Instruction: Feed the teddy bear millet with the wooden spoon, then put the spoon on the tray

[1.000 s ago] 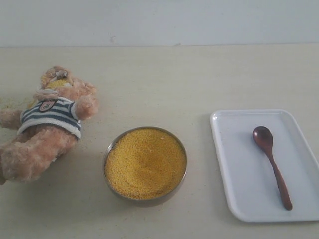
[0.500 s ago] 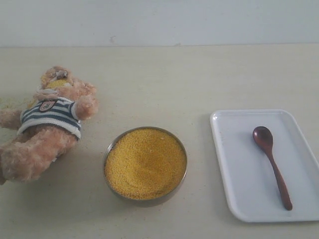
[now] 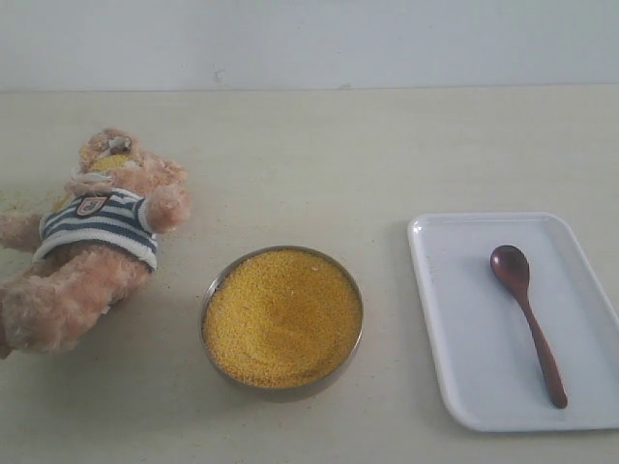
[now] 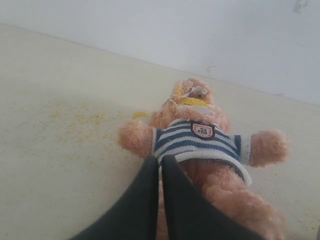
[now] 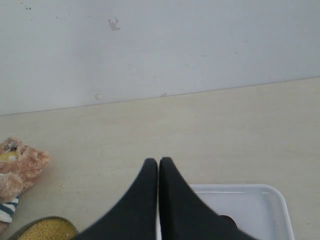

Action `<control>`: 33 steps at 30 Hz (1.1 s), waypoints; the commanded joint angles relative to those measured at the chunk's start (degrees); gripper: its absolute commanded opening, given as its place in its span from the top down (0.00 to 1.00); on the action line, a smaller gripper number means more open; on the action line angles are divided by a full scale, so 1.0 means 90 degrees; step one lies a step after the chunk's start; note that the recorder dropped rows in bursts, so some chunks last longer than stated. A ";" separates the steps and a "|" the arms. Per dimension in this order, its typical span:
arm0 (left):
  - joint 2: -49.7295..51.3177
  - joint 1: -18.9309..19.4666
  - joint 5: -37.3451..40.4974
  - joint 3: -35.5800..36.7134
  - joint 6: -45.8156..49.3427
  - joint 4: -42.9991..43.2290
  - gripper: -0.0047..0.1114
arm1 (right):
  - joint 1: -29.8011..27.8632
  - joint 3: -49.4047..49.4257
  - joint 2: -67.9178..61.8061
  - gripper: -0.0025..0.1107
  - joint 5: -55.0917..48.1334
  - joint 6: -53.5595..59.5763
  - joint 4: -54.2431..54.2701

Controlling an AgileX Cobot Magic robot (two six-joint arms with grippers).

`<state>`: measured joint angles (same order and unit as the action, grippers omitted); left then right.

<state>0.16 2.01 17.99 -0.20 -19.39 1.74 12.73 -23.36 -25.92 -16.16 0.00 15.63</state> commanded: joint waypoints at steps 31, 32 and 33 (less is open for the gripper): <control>-0.0018 0.0023 -0.0038 0.0023 0.0106 -0.0046 0.93 | -0.0212 0.2596 0.2737 0.98 0.0802 0.1486 -0.0417; -0.0018 0.0023 -0.0038 0.0023 0.0106 -0.0046 0.93 | -0.0212 0.2596 0.2861 0.98 0.0606 0.1497 -0.0430; -0.0018 0.0023 -0.0038 0.0023 0.0106 -0.0046 0.93 | -0.0212 0.2596 0.2880 0.98 0.0253 0.1496 -0.0480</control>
<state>0.16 2.01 17.99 -0.20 -18.74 1.63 11.01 -0.34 -1.77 -8.70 13.07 12.81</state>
